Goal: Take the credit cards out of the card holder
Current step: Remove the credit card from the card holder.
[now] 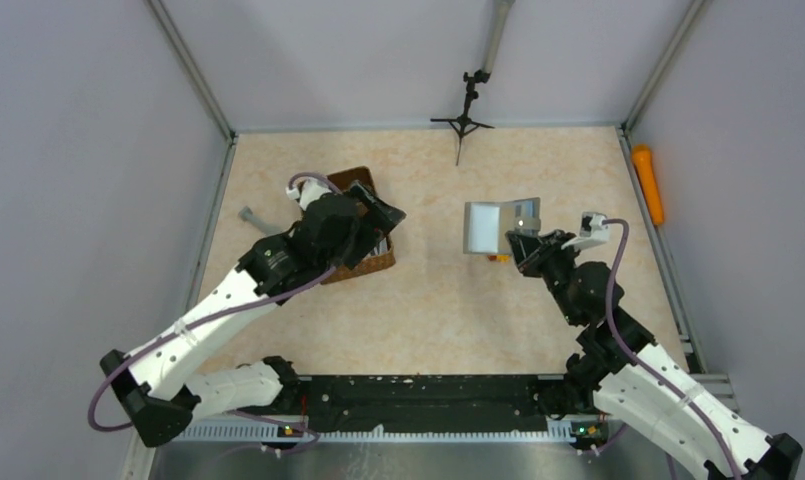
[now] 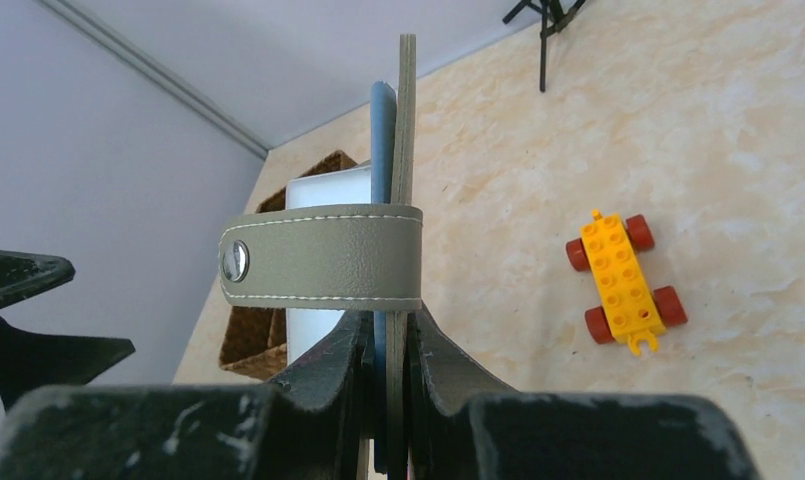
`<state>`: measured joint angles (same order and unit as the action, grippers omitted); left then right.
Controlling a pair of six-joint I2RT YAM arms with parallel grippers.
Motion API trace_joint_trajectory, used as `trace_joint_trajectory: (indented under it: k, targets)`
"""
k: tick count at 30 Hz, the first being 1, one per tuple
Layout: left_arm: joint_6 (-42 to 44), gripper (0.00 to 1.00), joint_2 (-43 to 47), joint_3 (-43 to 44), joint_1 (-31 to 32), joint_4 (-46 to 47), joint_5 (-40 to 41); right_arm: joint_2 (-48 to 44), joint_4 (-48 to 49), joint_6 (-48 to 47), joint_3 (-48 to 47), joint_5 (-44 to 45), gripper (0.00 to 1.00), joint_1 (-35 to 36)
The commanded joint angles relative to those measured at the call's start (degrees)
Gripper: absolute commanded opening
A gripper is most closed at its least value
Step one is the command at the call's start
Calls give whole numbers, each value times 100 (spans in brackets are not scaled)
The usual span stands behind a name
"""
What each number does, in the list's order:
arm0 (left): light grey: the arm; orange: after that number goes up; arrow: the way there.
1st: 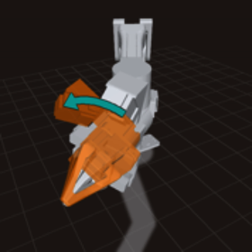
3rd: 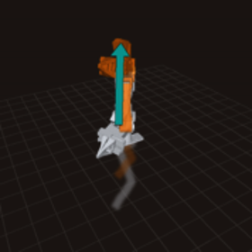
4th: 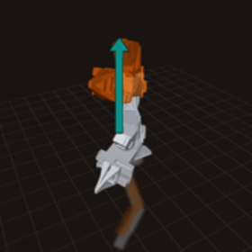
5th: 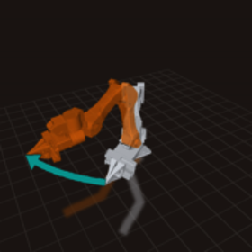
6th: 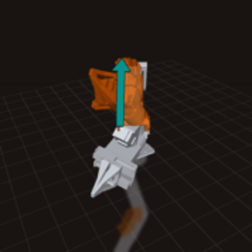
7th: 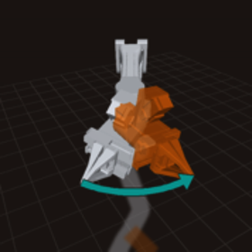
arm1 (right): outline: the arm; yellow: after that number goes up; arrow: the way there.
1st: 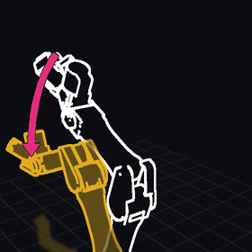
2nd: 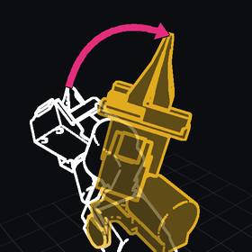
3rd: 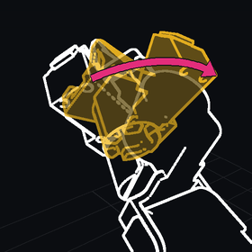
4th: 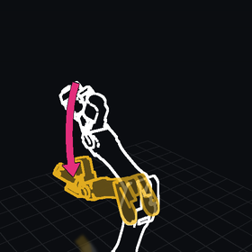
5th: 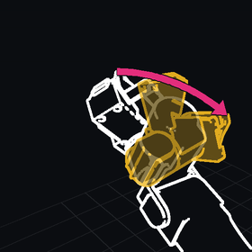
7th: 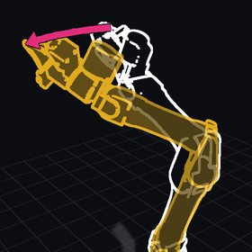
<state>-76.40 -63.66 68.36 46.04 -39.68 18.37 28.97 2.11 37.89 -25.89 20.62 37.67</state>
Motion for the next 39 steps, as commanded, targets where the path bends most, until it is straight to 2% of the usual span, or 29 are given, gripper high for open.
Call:
trace_joint_trajectory:
  k: [1, 3, 5, 9, 13, 15, 19, 22, 26, 35, 39]
  targets:
    - [1830, 99, 833, -725, -190, 952, 173, 0, 418, 395, -4, -319, 4, -67]
    - [2551, 99, 1277, -1319, -393, 1714, -562, 22, 428, 522, 17, -418, 4, -67]
    - [2847, 99, 1701, -1898, -748, 2330, -1286, 26, 525, 701, 101, -583, 4, -71]
    - [2721, 99, 1869, -2623, -1566, 3357, -3364, 109, 1081, 1282, 504, -996, 4, -67]
    - [2530, 99, 1442, -2953, -1643, 4312, -4417, 369, 2222, 2130, 1102, -1802, 0, -67]
    - [2541, 99, 1272, -2964, -1642, 4398, -4676, 605, 2866, 2322, 1311, -2185, 0, -67]
    - [2657, 99, 1221, -3071, -1642, 4506, -4826, 999, 3193, 2378, 1296, -2741, 0, -66]
    - [2311, 99, 1220, -3487, -1636, 5162, -4998, 1028, 3323, 2418, 1321, -2895, 0, -58]
    - [1956, 99, 954, -3789, -1576, 5865, -5318, 935, 3031, 2242, 1203, -2943, 0, -58]
    - [1711, 99, 318, -3747, -1067, 6904, -5327, 1034, 3015, 2185, 1212, -2880, 0, 108]
    - [1725, 99, 147, -3671, -1004, 6929, -5300, 1151, 2998, 2039, 1171, -2600, 0, 387]
